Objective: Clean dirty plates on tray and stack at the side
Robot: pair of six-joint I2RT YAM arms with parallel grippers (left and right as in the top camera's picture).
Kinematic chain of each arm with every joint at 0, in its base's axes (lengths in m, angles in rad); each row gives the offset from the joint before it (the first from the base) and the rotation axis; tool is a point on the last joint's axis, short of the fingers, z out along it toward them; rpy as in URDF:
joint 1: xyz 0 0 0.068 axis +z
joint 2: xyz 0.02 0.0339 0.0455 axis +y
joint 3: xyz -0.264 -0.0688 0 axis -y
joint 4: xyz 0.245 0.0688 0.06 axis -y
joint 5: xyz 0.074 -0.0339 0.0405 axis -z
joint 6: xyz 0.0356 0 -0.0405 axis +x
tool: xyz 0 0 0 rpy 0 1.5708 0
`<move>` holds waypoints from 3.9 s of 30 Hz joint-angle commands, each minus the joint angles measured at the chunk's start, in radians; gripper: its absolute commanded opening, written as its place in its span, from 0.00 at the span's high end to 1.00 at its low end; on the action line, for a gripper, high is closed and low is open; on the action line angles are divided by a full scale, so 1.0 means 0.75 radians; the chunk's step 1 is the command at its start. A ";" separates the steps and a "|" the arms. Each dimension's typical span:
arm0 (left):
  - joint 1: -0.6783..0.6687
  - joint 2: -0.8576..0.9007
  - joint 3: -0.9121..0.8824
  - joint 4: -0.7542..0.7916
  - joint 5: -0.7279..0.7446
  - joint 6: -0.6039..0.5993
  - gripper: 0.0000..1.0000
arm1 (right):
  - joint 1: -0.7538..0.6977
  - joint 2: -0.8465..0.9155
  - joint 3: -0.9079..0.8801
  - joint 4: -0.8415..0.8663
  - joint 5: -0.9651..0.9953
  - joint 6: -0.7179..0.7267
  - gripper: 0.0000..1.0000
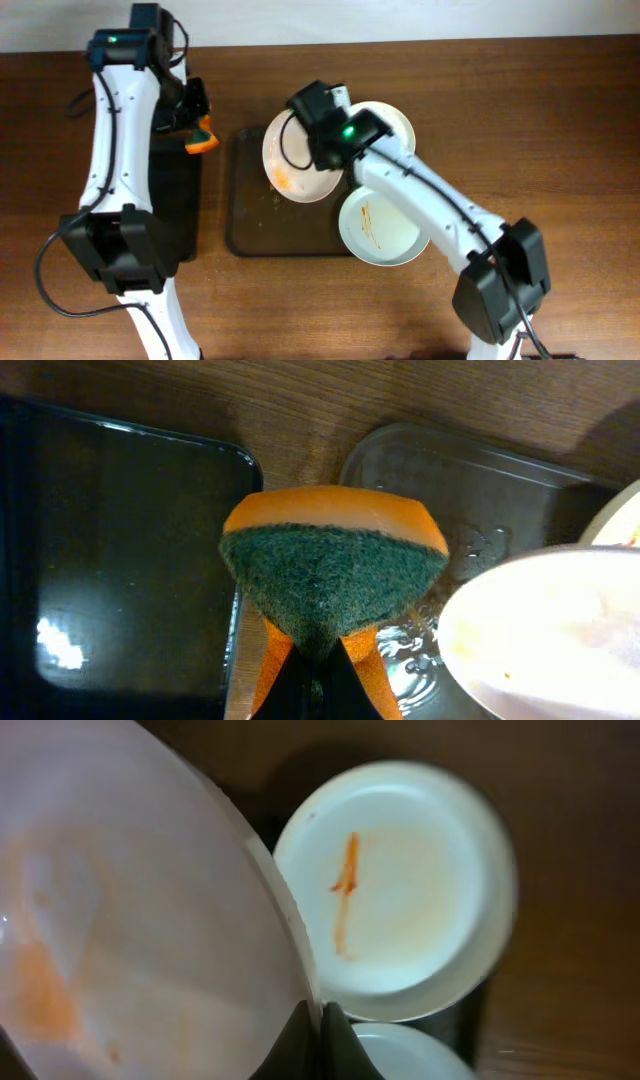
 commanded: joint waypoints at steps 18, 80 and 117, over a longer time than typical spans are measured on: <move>0.053 0.084 0.009 0.012 0.100 0.052 1.00 | 0.390 0.019 0.007 0.026 0.979 0.010 0.96; -0.240 0.085 -0.773 0.515 -0.040 -0.121 1.00 | -0.217 0.431 -0.049 0.233 -0.740 0.454 0.96; -0.210 -0.022 -0.743 0.821 -0.081 0.062 1.00 | -0.214 0.432 -0.058 0.233 -0.741 0.419 0.96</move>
